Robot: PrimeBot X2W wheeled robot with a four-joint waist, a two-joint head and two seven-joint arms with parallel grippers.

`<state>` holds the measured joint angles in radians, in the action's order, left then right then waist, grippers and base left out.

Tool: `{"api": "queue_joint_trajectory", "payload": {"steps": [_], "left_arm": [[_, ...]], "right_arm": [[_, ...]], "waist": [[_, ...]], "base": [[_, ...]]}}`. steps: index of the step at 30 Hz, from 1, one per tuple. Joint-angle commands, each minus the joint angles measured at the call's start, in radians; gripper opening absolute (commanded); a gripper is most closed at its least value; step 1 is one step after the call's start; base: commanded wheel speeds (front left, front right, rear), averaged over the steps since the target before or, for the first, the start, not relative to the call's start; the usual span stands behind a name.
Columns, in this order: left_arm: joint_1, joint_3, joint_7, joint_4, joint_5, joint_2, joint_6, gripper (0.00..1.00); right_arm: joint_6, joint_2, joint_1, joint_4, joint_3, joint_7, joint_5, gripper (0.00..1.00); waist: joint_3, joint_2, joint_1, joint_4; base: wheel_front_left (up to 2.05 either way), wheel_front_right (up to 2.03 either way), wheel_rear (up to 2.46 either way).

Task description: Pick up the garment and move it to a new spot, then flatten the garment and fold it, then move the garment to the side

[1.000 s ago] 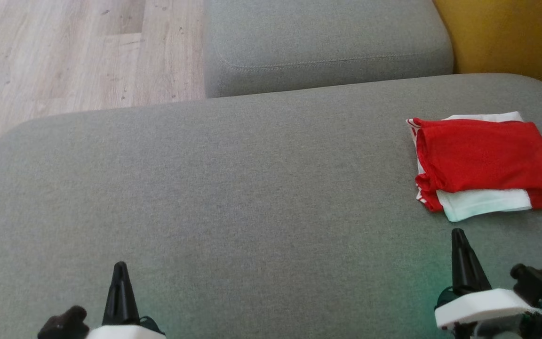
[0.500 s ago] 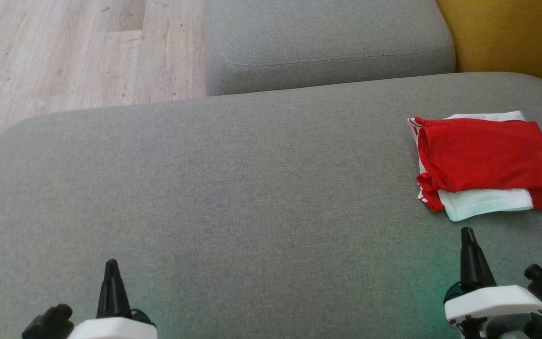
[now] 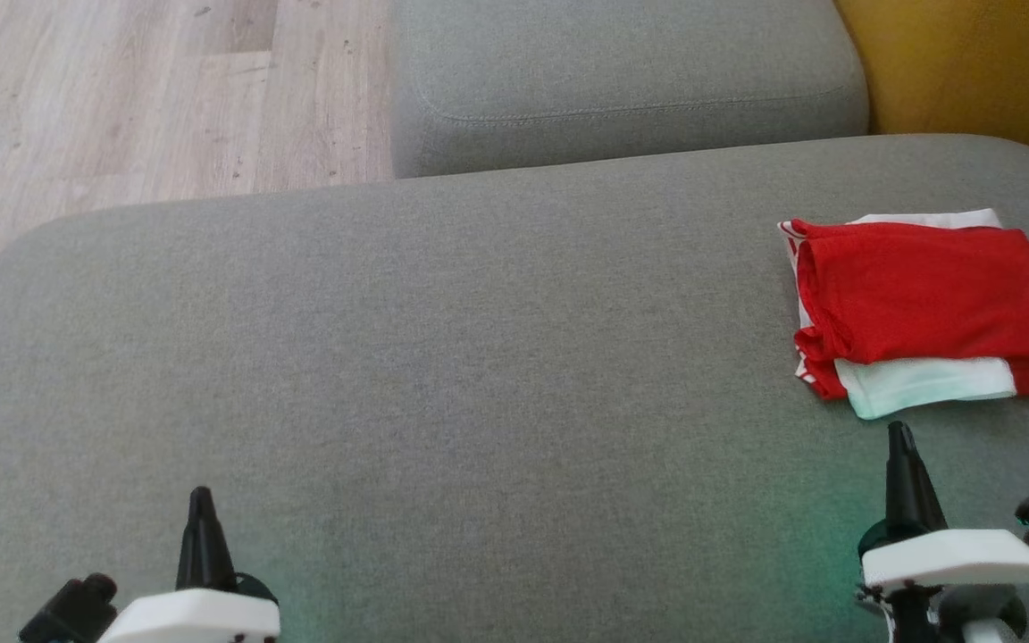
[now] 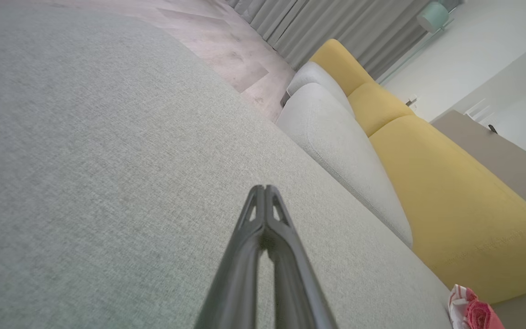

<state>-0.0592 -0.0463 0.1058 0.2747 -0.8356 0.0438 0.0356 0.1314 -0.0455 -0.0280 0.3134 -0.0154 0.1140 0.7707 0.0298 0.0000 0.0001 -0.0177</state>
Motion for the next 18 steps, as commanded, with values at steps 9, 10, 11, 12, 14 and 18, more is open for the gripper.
{"api": "queue_joint_trajectory", "payload": {"steps": [9, 10, 11, 12, 14, 18], "left_arm": [[0.068, 0.039, -0.027, -0.031, -0.101, 0.003, 0.016, 0.0], [0.069, 0.041, -0.03, -0.031, -0.111, 0.003, 0.017, 0.0], [0.071, 0.043, -0.033, -0.031, -0.121, 0.003, 0.019, 0.0], [0.072, 0.044, -0.036, -0.031, -0.131, 0.003, 0.02, 0.0], [0.075, 0.048, -0.041, -0.031, -0.151, 0.003, 0.022, 0.0], [0.081, 0.055, -0.053, -0.03, -0.192, 0.003, 0.027, 0.0]], "right_arm": [[0.0, -0.011, 0.064, -0.042, -0.008, -0.025, 0.114, 0.0], [0.0, -0.011, 0.065, -0.042, -0.009, -0.028, 0.125, 0.0], [0.0, -0.011, 0.066, -0.042, -0.01, -0.031, 0.136, 0.0], [0.0, -0.011, 0.067, -0.043, -0.011, -0.034, 0.147, 0.0], [0.0, -0.011, 0.069, -0.044, -0.013, -0.04, 0.169, 0.0], [0.0, -0.011, 0.074, -0.045, -0.018, -0.051, 0.213, 0.0]], "waist": [[-0.004, 0.0, -0.0001, 0.002], [-0.004, 0.0, -0.0001, 0.002], [-0.005, 0.0, -0.0001, 0.003], [-0.005, 0.0, -0.0001, 0.003], [-0.006, 0.0, -0.0001, 0.003], [-0.008, 0.0, -0.0001, 0.004]], "base": [[0.0, 0.0, 0.0], [0.0, 0.0, 0.0], [0.0, 0.0, 0.0], [0.0, 0.0, 0.0], [0.0, 0.0, 0.0], [0.0, 0.0, 0.0]]}}
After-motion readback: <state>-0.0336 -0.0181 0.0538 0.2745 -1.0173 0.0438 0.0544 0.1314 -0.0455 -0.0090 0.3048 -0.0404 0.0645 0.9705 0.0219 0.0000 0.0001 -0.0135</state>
